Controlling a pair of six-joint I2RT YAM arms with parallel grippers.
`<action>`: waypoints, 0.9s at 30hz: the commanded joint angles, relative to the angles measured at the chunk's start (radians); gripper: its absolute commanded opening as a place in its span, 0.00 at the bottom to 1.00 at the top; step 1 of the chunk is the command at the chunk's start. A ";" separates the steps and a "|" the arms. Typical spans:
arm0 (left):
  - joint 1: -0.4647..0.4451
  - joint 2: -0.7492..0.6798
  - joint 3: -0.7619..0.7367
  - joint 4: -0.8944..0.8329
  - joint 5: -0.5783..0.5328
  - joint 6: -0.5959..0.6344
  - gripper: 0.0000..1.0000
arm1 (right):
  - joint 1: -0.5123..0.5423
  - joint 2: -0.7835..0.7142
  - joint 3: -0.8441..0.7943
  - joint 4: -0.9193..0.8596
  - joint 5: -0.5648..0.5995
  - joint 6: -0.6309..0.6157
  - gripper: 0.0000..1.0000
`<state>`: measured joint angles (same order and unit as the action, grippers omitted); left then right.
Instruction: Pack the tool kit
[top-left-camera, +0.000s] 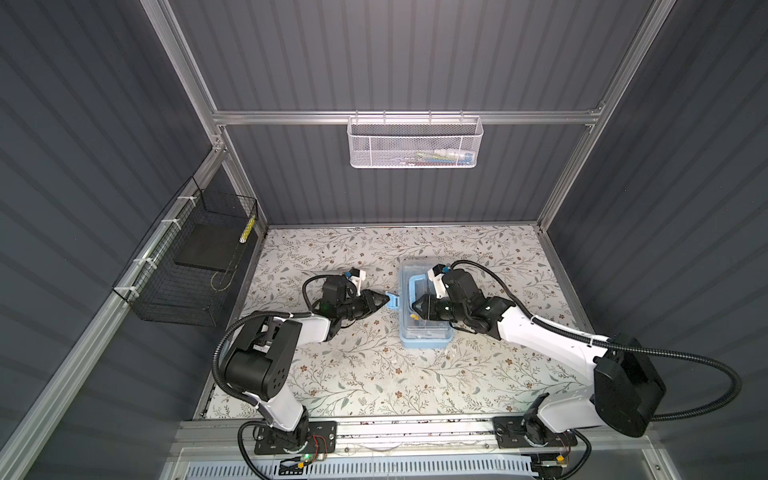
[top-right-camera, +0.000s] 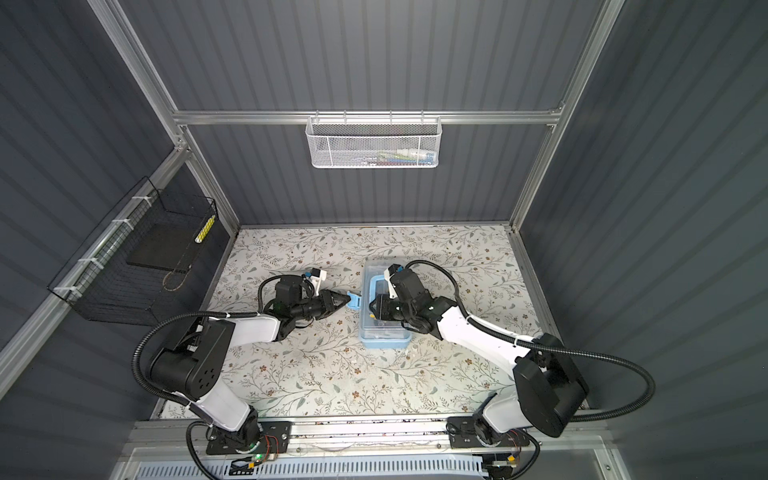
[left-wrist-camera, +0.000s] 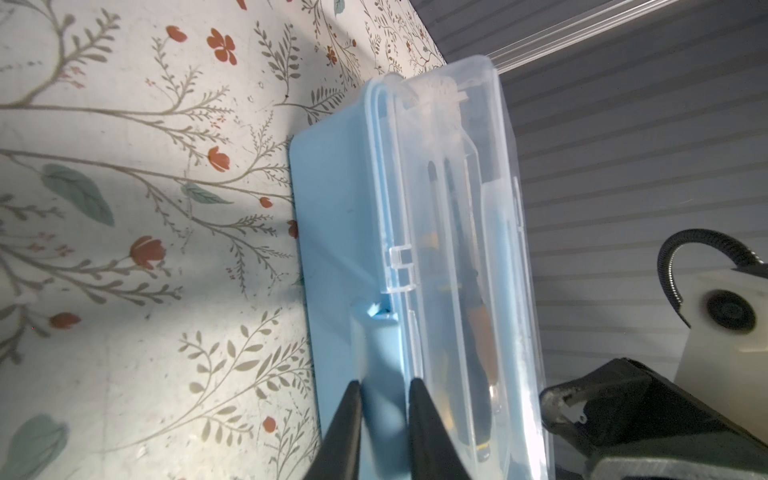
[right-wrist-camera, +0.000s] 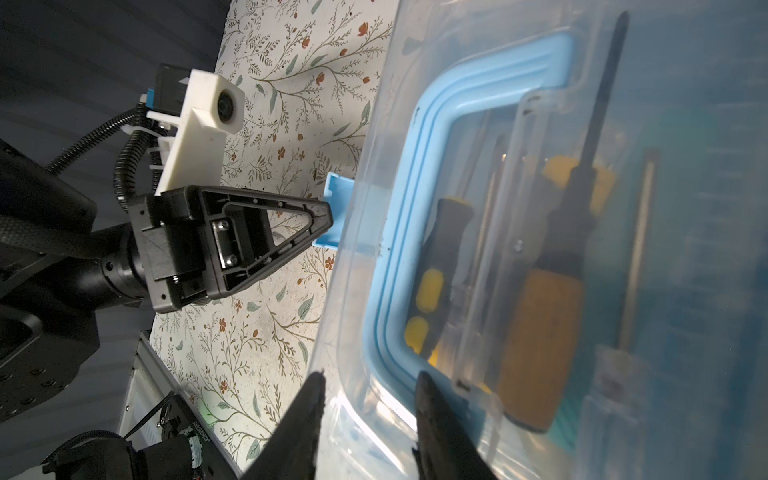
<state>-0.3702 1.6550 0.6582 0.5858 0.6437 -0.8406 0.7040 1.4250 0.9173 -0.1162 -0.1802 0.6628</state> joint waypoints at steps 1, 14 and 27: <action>-0.016 -0.032 0.037 -0.041 -0.007 0.043 0.21 | 0.002 0.014 -0.019 -0.056 0.011 0.002 0.39; -0.059 -0.048 0.075 -0.089 -0.028 0.052 0.33 | 0.002 0.001 -0.026 -0.056 0.018 0.003 0.39; -0.067 -0.075 0.076 -0.095 -0.044 0.047 0.40 | 0.002 -0.001 -0.040 -0.045 0.019 0.010 0.39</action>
<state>-0.4316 1.6115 0.7074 0.5007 0.6079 -0.8112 0.7040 1.4208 0.9089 -0.1043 -0.1791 0.6701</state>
